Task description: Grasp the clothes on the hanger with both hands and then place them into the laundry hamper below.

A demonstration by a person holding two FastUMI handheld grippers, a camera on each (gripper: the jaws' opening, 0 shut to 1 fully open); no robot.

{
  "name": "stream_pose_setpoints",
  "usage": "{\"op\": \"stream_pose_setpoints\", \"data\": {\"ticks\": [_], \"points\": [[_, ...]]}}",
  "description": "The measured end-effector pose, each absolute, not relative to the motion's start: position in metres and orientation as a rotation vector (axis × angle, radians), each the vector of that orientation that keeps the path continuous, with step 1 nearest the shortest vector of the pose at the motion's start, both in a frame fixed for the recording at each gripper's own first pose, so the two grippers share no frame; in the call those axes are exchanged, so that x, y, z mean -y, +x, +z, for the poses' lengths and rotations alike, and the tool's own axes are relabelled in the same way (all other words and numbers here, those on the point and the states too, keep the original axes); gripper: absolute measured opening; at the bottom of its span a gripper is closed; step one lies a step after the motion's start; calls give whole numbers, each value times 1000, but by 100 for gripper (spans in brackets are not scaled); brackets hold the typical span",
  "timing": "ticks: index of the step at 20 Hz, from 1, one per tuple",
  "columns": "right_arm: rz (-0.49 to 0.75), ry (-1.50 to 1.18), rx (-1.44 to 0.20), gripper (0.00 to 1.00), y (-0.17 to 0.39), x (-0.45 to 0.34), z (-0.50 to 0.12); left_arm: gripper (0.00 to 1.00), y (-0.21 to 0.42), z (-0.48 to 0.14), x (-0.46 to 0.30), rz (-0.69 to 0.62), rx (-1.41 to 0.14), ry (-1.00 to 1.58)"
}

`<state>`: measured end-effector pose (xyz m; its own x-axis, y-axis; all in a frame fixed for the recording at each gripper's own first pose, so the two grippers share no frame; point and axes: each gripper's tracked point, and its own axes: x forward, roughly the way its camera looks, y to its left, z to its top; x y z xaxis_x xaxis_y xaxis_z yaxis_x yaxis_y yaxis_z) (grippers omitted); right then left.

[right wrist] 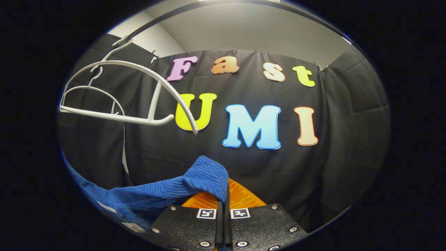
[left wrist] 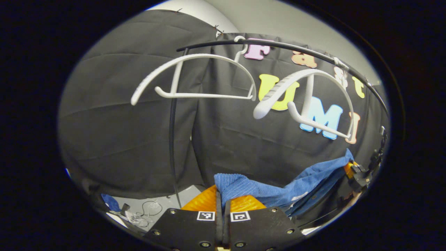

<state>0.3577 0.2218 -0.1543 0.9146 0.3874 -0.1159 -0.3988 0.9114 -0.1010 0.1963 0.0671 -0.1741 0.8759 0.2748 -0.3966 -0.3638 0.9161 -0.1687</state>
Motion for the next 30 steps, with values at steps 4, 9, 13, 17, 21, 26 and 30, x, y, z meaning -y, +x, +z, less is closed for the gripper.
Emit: {"op": "stream_pose_setpoints", "data": {"ticks": [4,9,13,17,21,26,30], "points": [[553,-74,-155,1,324,-235,-164,1,175,-156,-73,427,-332,-268],[672,-18,-221,1,268,-247,-168,1,140,-146,-54,457,-324,-231],[684,-27,-266,1,240,-240,-176,1,125,-155,-43,439,-341,-262],[608,-22,-328,0,220,-226,-187,1,126,-163,-43,415,-323,-248],[456,-68,-369,1,195,-208,-192,1,128,-167,-36,263,-348,-169],[304,-78,-352,1,148,-205,-166,1,122,-166,-15,33,-355,-153],[221,-96,-291,1,126,-205,-138,2,115,-170,-7,-118,-369,-127]]}}
